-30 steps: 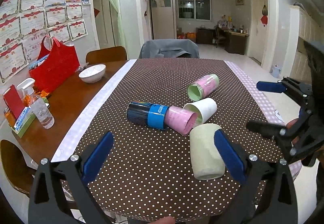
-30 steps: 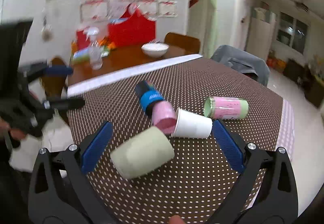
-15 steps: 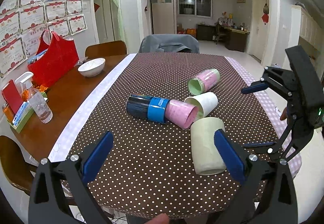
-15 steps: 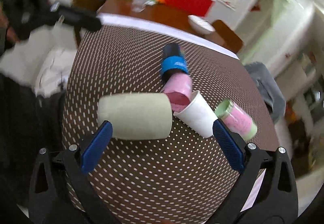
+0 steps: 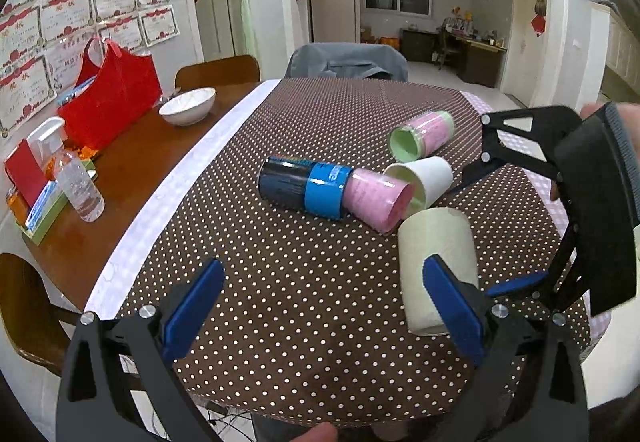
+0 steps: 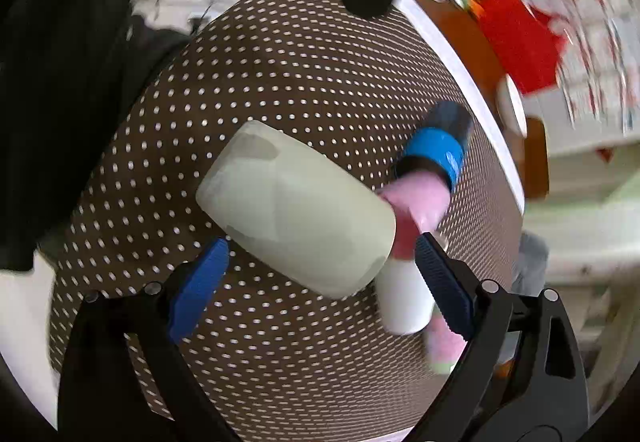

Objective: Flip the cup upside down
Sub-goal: 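Grasp the pale green cup with the right tool while the left tool releases it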

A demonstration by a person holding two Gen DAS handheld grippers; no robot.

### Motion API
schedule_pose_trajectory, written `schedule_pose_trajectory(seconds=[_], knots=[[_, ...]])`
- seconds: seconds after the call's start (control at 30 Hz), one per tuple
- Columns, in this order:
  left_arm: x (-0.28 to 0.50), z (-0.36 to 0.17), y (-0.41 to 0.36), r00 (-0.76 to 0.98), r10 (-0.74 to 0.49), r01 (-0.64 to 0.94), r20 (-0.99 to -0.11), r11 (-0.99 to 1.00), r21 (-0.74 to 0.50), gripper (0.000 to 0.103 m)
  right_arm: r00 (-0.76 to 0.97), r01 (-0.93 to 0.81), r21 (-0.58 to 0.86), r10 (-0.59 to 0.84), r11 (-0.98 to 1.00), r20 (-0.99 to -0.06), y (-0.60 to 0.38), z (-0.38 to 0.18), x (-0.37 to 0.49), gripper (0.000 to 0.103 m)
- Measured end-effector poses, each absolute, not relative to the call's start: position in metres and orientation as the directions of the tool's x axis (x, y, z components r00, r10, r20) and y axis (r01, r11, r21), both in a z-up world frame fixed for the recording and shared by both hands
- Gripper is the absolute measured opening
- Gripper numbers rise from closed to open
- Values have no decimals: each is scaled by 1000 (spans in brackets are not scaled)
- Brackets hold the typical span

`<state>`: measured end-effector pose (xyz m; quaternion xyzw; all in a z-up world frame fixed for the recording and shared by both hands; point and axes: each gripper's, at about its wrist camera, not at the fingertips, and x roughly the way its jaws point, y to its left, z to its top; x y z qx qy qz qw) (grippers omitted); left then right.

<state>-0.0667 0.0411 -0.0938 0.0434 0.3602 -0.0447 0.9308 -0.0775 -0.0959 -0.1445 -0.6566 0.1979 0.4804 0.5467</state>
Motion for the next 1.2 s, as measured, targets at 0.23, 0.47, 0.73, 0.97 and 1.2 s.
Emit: schedule_pose_trajectory(seconds=[0.23, 0.47, 0.73, 0.97, 1.2], knots=[[-59, -110, 50, 703, -15, 79, -711, 995, 57, 98, 446, -663, -480, 211, -575, -870, -81, -162, -91, 88], [-52, -122, 54, 681, 17, 69, -732, 994, 87, 98, 425, -618, -424, 172, -662, -889, -69, -183, -88, 81], [-46, -128, 57, 664, -4, 81, -748, 995, 67, 98, 391, -688, -405, 163, -603, -906, -59, -186, -81, 77], [-46, -126, 57, 670, -28, 101, -742, 993, 53, 98, 389, -801, -431, 185, -415, -902, -61, -174, -69, 76], [-55, -115, 51, 698, -57, 141, -714, 988, 59, 98, 367, -922, -387, 249, -35, -896, -76, -155, -44, 76]])
